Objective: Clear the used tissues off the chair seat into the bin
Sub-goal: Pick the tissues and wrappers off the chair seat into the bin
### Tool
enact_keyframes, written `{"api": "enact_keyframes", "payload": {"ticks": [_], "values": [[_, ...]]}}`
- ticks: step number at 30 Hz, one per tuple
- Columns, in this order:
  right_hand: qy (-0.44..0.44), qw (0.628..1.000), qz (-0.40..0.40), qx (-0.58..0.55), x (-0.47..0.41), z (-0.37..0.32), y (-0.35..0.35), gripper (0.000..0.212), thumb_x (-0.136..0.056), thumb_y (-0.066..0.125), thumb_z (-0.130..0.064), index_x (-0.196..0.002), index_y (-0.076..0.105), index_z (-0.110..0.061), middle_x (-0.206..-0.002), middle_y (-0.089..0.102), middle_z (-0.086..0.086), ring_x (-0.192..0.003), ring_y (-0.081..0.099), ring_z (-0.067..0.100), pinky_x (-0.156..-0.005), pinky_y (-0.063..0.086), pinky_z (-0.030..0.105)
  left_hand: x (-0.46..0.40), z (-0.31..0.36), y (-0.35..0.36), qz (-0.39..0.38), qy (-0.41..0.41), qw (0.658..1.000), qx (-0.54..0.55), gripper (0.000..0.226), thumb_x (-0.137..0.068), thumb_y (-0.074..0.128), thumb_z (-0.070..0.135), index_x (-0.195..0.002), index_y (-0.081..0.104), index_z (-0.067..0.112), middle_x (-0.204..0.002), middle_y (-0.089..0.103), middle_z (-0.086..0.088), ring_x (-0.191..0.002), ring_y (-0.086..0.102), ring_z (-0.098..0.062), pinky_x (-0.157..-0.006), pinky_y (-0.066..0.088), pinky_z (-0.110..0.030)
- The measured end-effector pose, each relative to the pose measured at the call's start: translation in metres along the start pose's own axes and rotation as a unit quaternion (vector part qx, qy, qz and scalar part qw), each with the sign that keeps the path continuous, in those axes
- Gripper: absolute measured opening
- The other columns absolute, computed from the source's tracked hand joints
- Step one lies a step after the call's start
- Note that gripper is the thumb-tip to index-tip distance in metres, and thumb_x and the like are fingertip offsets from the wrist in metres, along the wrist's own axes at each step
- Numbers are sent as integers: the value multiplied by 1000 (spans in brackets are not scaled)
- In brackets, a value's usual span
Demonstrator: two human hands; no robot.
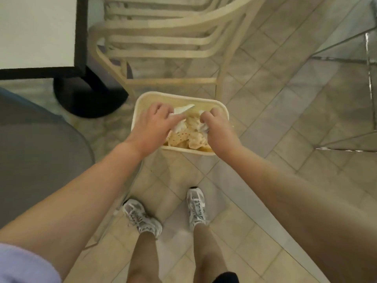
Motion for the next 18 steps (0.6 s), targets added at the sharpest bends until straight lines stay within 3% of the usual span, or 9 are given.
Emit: {"api": "enact_keyframes", "payload": {"ticks": [2, 4, 6, 9, 11, 14, 18], "values": [[16, 999, -25, -21, 0, 6, 10, 30, -82, 43, 11, -108, 49, -3, -110, 43, 13, -88, 35, 19, -74, 42, 33, -4, -6, 11, -22, 2, 1000, -12, 53, -74, 64, 0, -124, 54, 15, -100, 61, -12, -95, 50, -35, -81, 45, -48], [29, 998, -55, -19, -3, 10, 22, 31, -84, 43, 9, -112, 47, -2, -114, 41, 13, -90, 42, 22, -74, 41, 30, -9, -12, 27, -51, 12, 999, -7, 44, -70, 65, -8, -111, 61, 7, -97, 63, -15, -93, 52, -37, -79, 47, -48], [42, 992, -116, 20, -7, 12, 41, 40, -86, 44, 5, -126, 44, -4, -124, 40, 14, -103, 47, 28, -86, 43, 32, -11, -17, 46, -110, 19, 994, 8, 34, -73, 62, -11, -104, 65, 2, -103, 61, -20, -100, 50, -40, -87, 44, -50], [54, 967, -223, 107, -10, 13, 68, 40, -90, 43, -4, -130, 44, -5, -135, 41, 16, -122, 42, 31, -103, 38, 37, -8, -28, 76, -228, -53, 971, 40, 43, -91, 45, 1, -134, 45, 5, -142, 40, -17, -135, 23, -40, -113, 18, -45], [53, 955, -255, 140, -8, 12, 74, 41, -91, 40, -5, -131, 46, -5, -134, 45, 15, -125, 41, 31, -101, 38, 36, -2, -32, 84, -295, -95, 950, 32, 48, -97, 33, 11, -144, 24, 9, -154, 17, -9, -143, 2, -29, -115, 2, -40], [74, 967, -197, 144, -10, 9, 59, 34, -91, 41, -7, -124, 51, -8, -131, 48, 12, -121, 43, 31, -87, 46, 37, 1, -29, 64, -234, -106, 965, 54, 48, -98, 32, 14, -145, 22, 12, -155, 15, -8, -143, 2, -26, -116, 2, -37], [24, 984, -102, 145, -12, -22, 30, 41, -87, 42, -2, -126, 50, -10, -129, 48, 11, -123, 38, 30, -88, 44, 38, 18, -31, 28, -94, -130, 985, 68, 46, -98, 37, 16, -143, 30, 13, -153, 23, -7, -142, 11, -22, -115, 9, -34]]}}
Point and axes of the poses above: each hand's wrist, its own x-axis away from the middle knuckle, its own y-axis out of the palm, z = x × y, the point moved 8 cm from there along -x, towards the middle knuckle
